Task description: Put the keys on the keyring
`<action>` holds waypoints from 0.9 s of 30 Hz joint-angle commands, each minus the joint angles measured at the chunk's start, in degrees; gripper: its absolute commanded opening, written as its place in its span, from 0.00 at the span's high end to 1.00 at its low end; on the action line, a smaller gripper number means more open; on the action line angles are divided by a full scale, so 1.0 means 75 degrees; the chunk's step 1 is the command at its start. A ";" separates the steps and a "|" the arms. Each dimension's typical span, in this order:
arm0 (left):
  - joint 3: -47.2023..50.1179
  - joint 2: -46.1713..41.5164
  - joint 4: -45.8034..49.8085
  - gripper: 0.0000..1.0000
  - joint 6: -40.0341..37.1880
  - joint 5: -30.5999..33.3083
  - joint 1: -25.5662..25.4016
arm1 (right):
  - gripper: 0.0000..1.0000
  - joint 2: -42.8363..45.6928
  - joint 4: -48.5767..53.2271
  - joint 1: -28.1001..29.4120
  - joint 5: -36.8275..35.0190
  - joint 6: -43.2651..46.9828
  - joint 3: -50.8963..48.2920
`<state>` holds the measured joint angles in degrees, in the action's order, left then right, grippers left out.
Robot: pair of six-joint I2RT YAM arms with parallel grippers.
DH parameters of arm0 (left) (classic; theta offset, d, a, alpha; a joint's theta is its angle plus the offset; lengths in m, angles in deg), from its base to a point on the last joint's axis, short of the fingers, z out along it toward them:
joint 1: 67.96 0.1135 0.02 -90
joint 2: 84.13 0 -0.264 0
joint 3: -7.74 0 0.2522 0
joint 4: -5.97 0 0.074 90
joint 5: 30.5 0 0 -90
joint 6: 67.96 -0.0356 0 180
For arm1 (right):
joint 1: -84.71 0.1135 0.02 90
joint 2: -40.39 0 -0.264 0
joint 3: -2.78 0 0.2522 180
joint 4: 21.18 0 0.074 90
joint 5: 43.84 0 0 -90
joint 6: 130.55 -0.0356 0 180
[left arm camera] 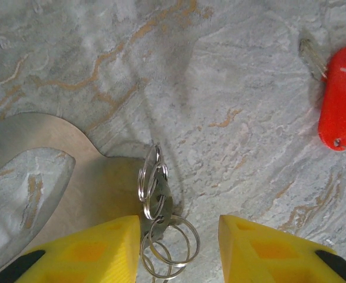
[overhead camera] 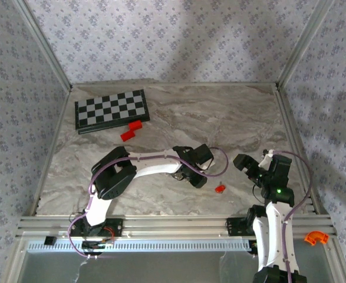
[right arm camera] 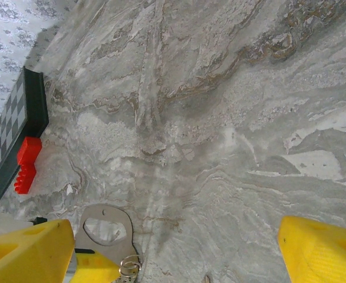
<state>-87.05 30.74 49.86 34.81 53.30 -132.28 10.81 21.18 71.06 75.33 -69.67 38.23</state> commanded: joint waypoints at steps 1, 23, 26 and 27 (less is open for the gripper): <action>-0.0117 -0.0035 -0.0022 0.61 0.0091 -0.0087 -0.0072 | 0.09 0.0089 0.0193 -0.0055 -0.0090 0.0093 0.0221; -0.0467 0.0115 -0.0034 0.62 0.0084 -0.0385 -0.0284 | 0.09 0.0051 0.0195 -0.0067 -0.0188 0.0145 0.0301; -0.0516 0.0116 -0.0024 0.62 0.0049 -0.0421 -0.0328 | 0.08 0.0042 0.0186 -0.0067 -0.0198 0.0145 0.0305; -0.0516 0.0116 -0.0033 0.62 0.0054 -0.0456 -0.0337 | 0.08 0.0041 0.0174 -0.0074 -0.0221 0.0139 0.0304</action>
<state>-88.30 30.74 49.60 35.18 51.44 -133.98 10.85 21.53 70.91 74.44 -69.65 38.67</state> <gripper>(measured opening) 0.381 0.915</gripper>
